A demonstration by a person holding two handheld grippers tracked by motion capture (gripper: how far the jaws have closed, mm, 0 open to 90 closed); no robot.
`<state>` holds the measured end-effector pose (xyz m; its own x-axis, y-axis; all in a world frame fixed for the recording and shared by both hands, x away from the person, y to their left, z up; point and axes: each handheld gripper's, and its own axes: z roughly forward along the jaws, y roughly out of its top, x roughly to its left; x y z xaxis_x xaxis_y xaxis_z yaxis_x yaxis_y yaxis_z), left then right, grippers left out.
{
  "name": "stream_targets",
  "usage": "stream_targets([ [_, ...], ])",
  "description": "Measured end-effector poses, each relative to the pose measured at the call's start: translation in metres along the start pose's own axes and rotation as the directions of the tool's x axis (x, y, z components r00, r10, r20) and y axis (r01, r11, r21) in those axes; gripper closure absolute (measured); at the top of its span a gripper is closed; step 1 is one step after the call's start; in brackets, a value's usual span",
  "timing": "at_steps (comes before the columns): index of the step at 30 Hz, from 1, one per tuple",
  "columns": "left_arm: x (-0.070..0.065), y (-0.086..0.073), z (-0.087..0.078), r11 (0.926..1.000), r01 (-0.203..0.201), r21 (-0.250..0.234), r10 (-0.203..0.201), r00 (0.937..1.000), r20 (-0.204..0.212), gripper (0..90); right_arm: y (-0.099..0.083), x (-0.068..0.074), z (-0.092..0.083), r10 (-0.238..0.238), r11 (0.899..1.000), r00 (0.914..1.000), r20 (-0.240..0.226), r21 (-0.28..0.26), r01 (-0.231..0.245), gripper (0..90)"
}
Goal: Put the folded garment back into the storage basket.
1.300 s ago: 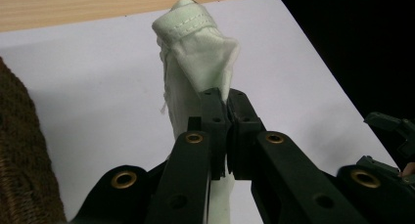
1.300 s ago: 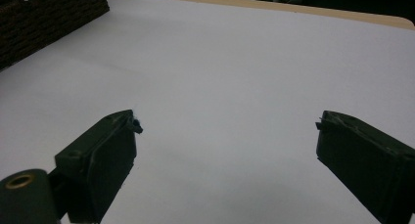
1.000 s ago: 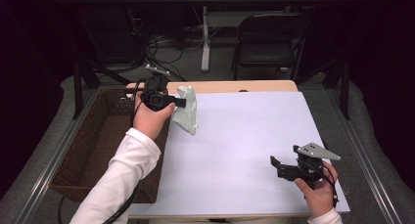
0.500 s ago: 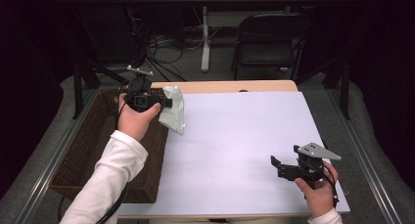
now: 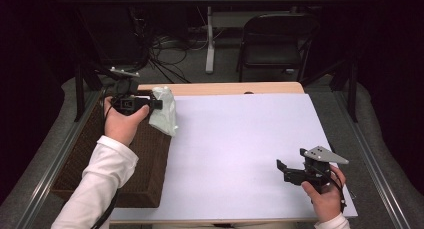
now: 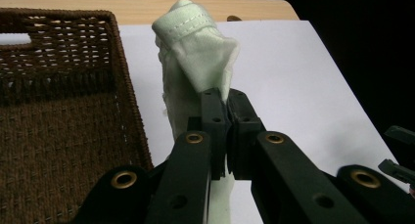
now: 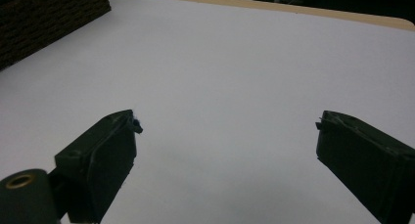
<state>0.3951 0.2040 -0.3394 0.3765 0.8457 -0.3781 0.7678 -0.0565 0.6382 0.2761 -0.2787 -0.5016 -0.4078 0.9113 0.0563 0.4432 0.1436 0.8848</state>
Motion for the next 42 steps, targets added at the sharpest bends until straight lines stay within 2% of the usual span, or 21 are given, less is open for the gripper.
stream_targets([
  [2, 0.002, 0.0, -0.005, 1.0, 0.003, -0.008, -0.003, 1.0, -0.003, 88.1, 0.0, 0.002, 0.0, 0.009, 1.0, 0.9999, -0.007, 0.007, -0.009, 7.4],
  [3, 0.003, 0.0, -0.007, 0.9999, 0.008, -0.011, -0.008, 0.9999, -0.006, 88.0, 0.0, 0.001, 0.0, -0.004, 1.0, 1.0, -0.005, 0.009, 0.004, 7.4],
  [9, 0.011, -0.002, -0.018, 0.9995, 0.022, -0.021, -0.022, 0.9997, -0.014, 88.1, 0.0, 0.002, -0.001, -0.001, 1.0, 1.0, -0.01, 0.003, 0.001, 7.4],
  [13, 0.015, -0.004, -0.022, 0.9993, 0.026, -0.026, -0.026, 0.9994, -0.022, 88.1, 0.0, 0.001, -0.002, 0.009, 1.0, 0.9998, -0.019, 0.006, -0.009, 7.4],
  [25, 0.029, -0.011, -0.036, 0.9982, 0.049, -0.034, -0.05, 0.9983, -0.031, 88.1, 0.001, 0.001, -0.004, -0.009, 1.0, 0.9998, -0.019, 0.004, 0.009, 7.3],
  [27, 0.031, -0.011, -0.039, 0.9984, 0.048, -0.031, -0.049, 0.9982, -0.035, 88.1, 0.002, 0.002, -0.004, 0.002, 1.0, 0.9997, -0.025, 0.003, -0.002, 7.3],
  [28, 0.032, -0.011, -0.04, 0.9977, 0.057, -0.036, -0.058, 0.9977, -0.034, 88.1, 0.002, 0.001, -0.005, -0.006, 1.0, 0.9997, -0.025, 0.001, 0.006, 7.4],
  [42, 0.038, -0.013, -0.053, 0.9976, 0.055, -0.043, -0.056, 0.9977, -0.039, 88.1, 0.002, 0.003, -0.007, -0.012, 1.0, 0.9997, -0.023, -0.011, 0.012, 6.9],
])
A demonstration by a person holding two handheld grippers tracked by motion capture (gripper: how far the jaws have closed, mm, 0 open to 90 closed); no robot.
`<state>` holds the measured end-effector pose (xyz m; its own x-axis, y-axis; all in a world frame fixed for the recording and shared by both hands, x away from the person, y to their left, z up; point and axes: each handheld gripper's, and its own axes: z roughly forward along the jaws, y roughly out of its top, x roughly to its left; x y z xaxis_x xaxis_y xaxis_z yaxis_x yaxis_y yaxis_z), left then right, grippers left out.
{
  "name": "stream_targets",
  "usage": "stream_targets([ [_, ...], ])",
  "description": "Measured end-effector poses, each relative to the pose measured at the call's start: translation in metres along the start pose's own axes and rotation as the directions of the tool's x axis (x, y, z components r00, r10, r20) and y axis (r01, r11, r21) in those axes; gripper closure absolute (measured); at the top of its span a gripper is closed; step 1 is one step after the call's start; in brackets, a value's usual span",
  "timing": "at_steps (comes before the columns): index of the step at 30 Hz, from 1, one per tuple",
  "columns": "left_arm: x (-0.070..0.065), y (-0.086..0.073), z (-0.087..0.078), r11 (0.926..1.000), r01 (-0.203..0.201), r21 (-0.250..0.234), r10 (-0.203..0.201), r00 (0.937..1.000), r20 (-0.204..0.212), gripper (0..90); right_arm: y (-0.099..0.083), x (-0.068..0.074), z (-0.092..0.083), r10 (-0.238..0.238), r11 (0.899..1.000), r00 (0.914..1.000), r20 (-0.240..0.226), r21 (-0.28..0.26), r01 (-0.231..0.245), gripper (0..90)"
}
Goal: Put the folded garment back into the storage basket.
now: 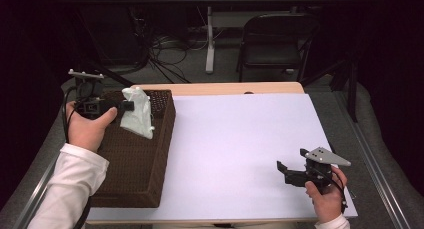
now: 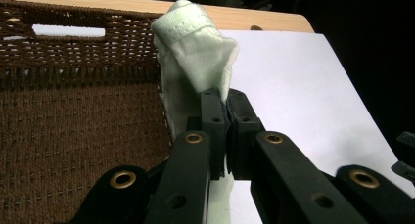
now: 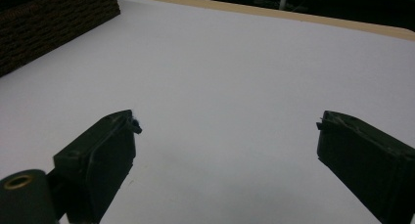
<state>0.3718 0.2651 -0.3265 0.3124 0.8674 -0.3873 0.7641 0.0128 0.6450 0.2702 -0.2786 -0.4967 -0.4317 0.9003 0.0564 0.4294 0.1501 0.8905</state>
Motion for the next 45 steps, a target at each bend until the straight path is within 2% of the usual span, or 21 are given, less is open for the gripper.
stream_targets([
  [6, 0.006, -0.004, 0.001, 0.9999, 0.005, 0.014, -0.005, 1.0, 0.001, 88.1, -0.001, 0.0, 0.001, -0.011, 1.0, 0.9999, 0.002, 0.001, 0.011, 6.5],
  [18, 0.016, -0.02, 0.013, 0.9988, 0.009, 0.049, -0.008, 0.9999, -0.007, 88.1, -0.002, 0.001, 0.002, -0.01, 1.0, 0.9999, -0.003, 0.0, 0.01, 6.4],
  [25, 0.024, -0.033, 0.026, 0.9964, 0.008, 0.084, -0.007, 0.9998, -0.017, 88.1, -0.002, 0.0, 0.004, 0.003, 1.0, 0.9998, -0.017, 0.013, -0.003, 6.4],
  [36, 0.03, -0.049, 0.043, 0.9919, 0.008, 0.127, -0.007, 0.9999, -0.015, 88.1, -0.002, 0.001, 0.003, -0.006, 1.0, 0.9998, -0.02, 0.015, 0.007, 6.4],
  [42, 0.034, -0.055, 0.054, 0.9895, 0.017, 0.144, -0.016, 0.9999, -0.006, 88.1, -0.002, 0.001, 0.003, -0.006, 1.0, 0.9998, -0.018, 0.014, 0.006, 6.4],
  [45, 0.036, -0.06, 0.063, 0.986, 0.018, 0.166, -0.018, 0.9998, 0.002, 88.1, -0.002, 0.0, 0.003, -0.007, 1.0, 0.9998, -0.017, 0.016, 0.007, 6.4],
])
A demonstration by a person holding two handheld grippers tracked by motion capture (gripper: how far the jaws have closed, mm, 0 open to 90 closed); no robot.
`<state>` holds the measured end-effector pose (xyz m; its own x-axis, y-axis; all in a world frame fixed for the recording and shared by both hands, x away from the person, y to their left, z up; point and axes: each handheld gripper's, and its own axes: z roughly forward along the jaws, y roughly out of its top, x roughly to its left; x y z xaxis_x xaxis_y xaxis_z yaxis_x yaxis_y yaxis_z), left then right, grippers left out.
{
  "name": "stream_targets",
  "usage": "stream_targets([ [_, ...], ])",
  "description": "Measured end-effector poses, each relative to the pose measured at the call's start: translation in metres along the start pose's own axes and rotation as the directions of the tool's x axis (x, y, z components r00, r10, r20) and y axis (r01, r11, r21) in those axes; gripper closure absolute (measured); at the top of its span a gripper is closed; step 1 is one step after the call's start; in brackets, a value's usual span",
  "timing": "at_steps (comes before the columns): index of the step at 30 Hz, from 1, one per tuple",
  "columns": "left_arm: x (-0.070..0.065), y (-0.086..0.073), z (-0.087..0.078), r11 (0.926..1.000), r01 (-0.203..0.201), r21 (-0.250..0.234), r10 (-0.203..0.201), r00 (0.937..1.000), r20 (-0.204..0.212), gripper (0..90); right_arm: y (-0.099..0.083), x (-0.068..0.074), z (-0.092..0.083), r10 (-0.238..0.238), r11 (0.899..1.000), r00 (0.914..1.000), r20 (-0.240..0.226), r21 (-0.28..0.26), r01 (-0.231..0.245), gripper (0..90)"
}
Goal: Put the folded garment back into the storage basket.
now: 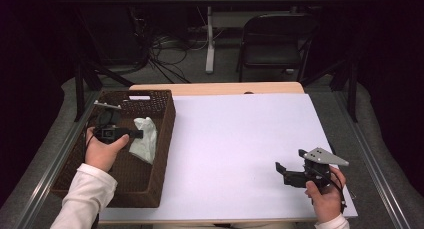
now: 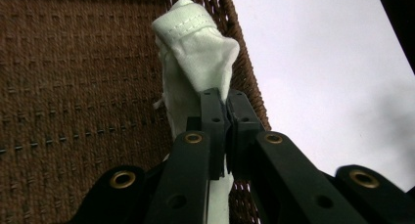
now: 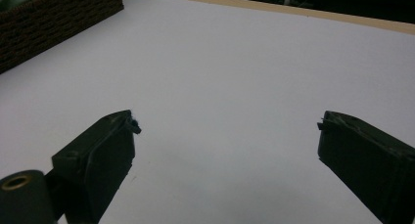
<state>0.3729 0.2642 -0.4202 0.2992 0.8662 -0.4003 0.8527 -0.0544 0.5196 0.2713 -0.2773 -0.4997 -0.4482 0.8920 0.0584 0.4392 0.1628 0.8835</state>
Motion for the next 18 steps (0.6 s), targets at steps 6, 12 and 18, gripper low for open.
stream_targets([
  [6, 0.001, -0.002, 0.012, 0.9997, 0.006, 0.023, -0.006, 0.9999, 0.012, 88.1, 0.0, -0.001, 0.0, -0.002, 1.0, 1.0, 0.004, -0.005, 0.002, 6.4],
  [12, 0.004, -0.003, 0.03, 0.9985, 0.007, 0.055, -0.007, 0.9999, 0.011, 88.1, 0.0, 0.0, 0.0, 0.0, 1.0, 1.0, -0.001, -0.003, 0.0, 6.4],
  [18, 0.006, -0.002, 0.04, 0.9979, -0.001, 0.065, -0.001, 0.9997, 0.023, 88.0, 0.0, 0.0, 0.001, -0.003, 1.0, 1.0, 0.001, -0.002, 0.003, 6.4],
])
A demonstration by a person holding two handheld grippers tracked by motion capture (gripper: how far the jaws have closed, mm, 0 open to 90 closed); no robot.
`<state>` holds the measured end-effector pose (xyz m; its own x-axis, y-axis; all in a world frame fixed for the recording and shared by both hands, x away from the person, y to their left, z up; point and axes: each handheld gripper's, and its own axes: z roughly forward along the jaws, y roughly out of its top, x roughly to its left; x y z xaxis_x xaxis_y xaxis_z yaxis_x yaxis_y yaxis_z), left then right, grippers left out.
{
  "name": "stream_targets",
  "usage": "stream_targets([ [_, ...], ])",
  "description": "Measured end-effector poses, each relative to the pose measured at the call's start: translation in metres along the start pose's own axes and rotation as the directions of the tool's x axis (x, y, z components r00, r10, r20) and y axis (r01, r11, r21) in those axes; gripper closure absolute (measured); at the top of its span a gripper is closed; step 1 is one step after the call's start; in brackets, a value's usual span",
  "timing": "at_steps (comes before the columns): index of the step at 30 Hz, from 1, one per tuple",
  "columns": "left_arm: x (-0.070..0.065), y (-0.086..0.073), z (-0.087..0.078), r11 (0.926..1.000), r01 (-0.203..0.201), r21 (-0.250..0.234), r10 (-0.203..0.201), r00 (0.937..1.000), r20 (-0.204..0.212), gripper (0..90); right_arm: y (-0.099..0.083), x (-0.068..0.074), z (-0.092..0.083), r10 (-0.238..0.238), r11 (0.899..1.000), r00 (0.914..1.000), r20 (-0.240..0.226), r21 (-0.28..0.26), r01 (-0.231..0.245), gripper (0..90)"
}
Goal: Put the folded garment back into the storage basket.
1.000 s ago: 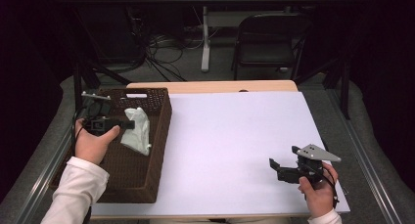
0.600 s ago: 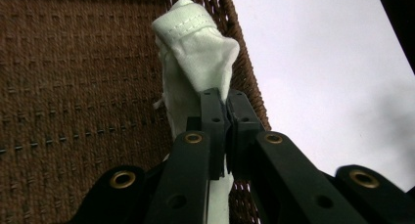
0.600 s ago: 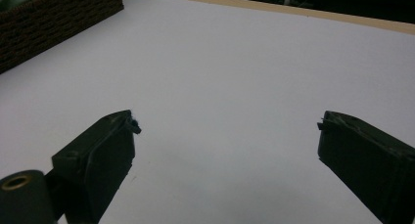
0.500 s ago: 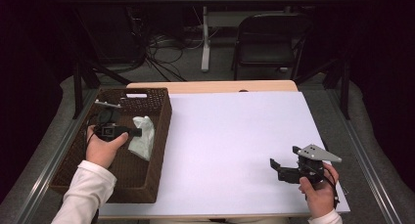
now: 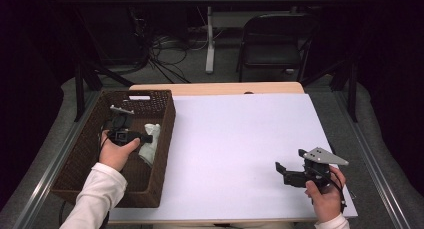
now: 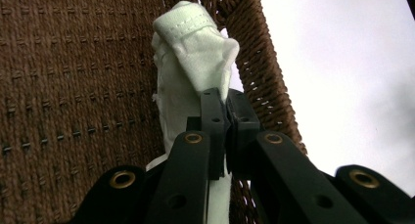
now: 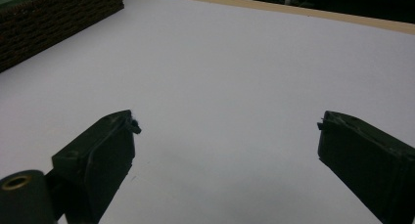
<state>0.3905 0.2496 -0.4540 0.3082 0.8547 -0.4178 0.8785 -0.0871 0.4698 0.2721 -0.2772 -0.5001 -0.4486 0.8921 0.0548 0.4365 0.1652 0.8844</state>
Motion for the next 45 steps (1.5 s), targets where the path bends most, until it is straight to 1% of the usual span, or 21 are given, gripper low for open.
stream_targets([
  [5, 0.002, 0.002, 0.005, 0.9999, 0.016, 0.002, -0.016, 0.9998, -0.011, 88.0, 0.0, 0.0, 0.0, 0.003, 1.0, 1.0, -0.001, 0.001, -0.003, 6.5],
  [9, 0.003, 0.002, 0.005, 0.9999, 0.015, 0.003, -0.015, 0.9997, -0.017, 87.9, 0.0, 0.0, 0.0, -0.001, 1.0, 1.0, -0.002, -0.001, 0.001, 6.5],
  [12, 0.004, 0.002, 0.003, 0.9999, 0.007, 0.009, -0.007, 0.9988, -0.048, 87.9, 0.0, 0.0, 0.0, -0.001, 1.0, 1.0, -0.002, -0.001, 0.001, 6.5],
  [13, 0.004, 0.002, 0.003, 0.9999, 0.007, 0.009, -0.007, 0.9988, -0.048, 87.8, 0.0, 0.0, 0.0, -0.001, 1.0, 1.0, -0.002, -0.001, 0.001, 6.5],
  [20, 0.015, 0.002, 0.001, 0.9996, 0.02, 0.021, -0.018, 0.9952, -0.097, 87.2, 0.0, 0.001, 0.0, -0.004, 1.0, 1.0, 0.0, -0.003, 0.004, 6.4],
  [21, 0.015, 0.002, 0.001, 0.9996, 0.02, 0.021, -0.018, 0.9952, -0.097, 87.1, 0.0, 0.001, 0.0, -0.003, 1.0, 1.0, 0.001, -0.003, 0.003, 6.5],
  [22, 0.019, 0.001, 0.0, 0.9993, 0.033, 0.019, -0.031, 0.9935, -0.11, 86.7, 0.0, 0.0, 0.0, -0.005, 1.0, 1.0, 0.0, -0.002, 0.005, 6.5],
  [23, 0.019, 0.001, 0.0, 0.9993, 0.033, 0.019, -0.031, 0.9935, -0.11, 86.3, 0.0, 0.0, 0.0, -0.005, 1.0, 1.0, 0.0, -0.002, 0.005, 6.5],
  [25, 0.029, -0.001, 0.0, 0.9985, 0.051, 0.019, -0.048, 0.9904, -0.13, 85.5, 0.0, 0.0, -0.001, -0.005, 1.0, 1.0, 0.0, -0.002, 0.005, 6.5],
  [26, 0.029, -0.001, 0.0, 0.9985, 0.051, 0.019, -0.048, 0.9904, -0.13, 85.1, 0.0, 0.0, -0.001, -0.005, 1.0, 1.0, 0.0, -0.002, 0.005, 6.5],
  [27, 0.033, -0.002, 0.0, 0.9975, 0.064, 0.031, -0.06, 0.9895, -0.132, 85.1, 0.0, 0.0, -0.001, -0.004, 1.0, 1.0, 0.0, -0.002, 0.004, 6.5],
  [28, 0.038, -0.003, 0.001, 0.9966, 0.078, 0.029, -0.073, 0.9866, -0.146, 84.9, 0.0, 0.0, -0.001, -0.004, 1.0, 1.0, -0.001, -0.002, 0.004, 6.5],
  [30, 0.044, -0.005, 0.001, 0.9949, 0.097, 0.03, -0.091, 0.9836, -0.156, 84.6, 0.0, 0.0, -0.001, -0.004, 1.0, 1.0, 0.0, -0.002, 0.004, 6.5],
  [32, 0.049, -0.007, 0.001, 0.9933, 0.109, 0.036, -0.102, 0.9817, -0.161, 84.1, 0.0, 0.0, -0.001, -0.004, 1.0, 1.0, 0.0, -0.002, 0.004, 6.5],
  [33, 0.049, -0.007, 0.001, 0.9933, 0.109, 0.036, -0.102, 0.9817, -0.161, 84.0, 0.0, 0.0, -0.001, -0.004, 1.0, 1.0, 0.0, -0.002, 0.004, 6.5],
  [34, 0.053, -0.009, 0.002, 0.9923, 0.12, 0.033, -0.112, 0.9794, -0.168, 83.8, 0.0, 0.0, 0.0, -0.004, 1.0, 1.0, 0.0, -0.002, 0.004, 6.4],
  [35, 0.053, -0.009, 0.002, 0.9923, 0.12, 0.033, -0.112, 0.9794, -0.168, 83.8, 0.0, 0.0, 0.0, -0.004, 1.0, 1.0, -0.001, -0.002, 0.004, 6.5],
  [36, 0.056, -0.011, 0.002, 0.9904, 0.135, 0.032, -0.127, 0.9774, -0.169, 83.8, 0.0, 0.0, 0.0, -0.005, 1.0, 1.0, 0.0, -0.002, 0.005, 6.5],
  [37, 0.057, -0.011, 0.002, 0.9896, 0.14, 0.034, -0.133, 0.9775, -0.164, 83.8, 0.0, 0.0, 0.0, -0.004, 1.0, 1.0, 0.0, -0.002, 0.004, 6.5],
  [44, 0.06, -0.013, 0.002, 0.9874, 0.156, 0.029, -0.148, 0.9732, -0.176, 83.8, 0.0, 0.001, 0.0, -0.003, 1.0, 1.0, -0.001, -0.002, 0.003, 6.5],
  [45, 0.061, -0.013, 0.002, 0.988, 0.152, 0.029, -0.144, 0.9731, -0.18, 83.8, 0.0, 0.001, 0.0, -0.003, 1.0, 1.0, 0.0, -0.003, 0.003, 6.5],
])
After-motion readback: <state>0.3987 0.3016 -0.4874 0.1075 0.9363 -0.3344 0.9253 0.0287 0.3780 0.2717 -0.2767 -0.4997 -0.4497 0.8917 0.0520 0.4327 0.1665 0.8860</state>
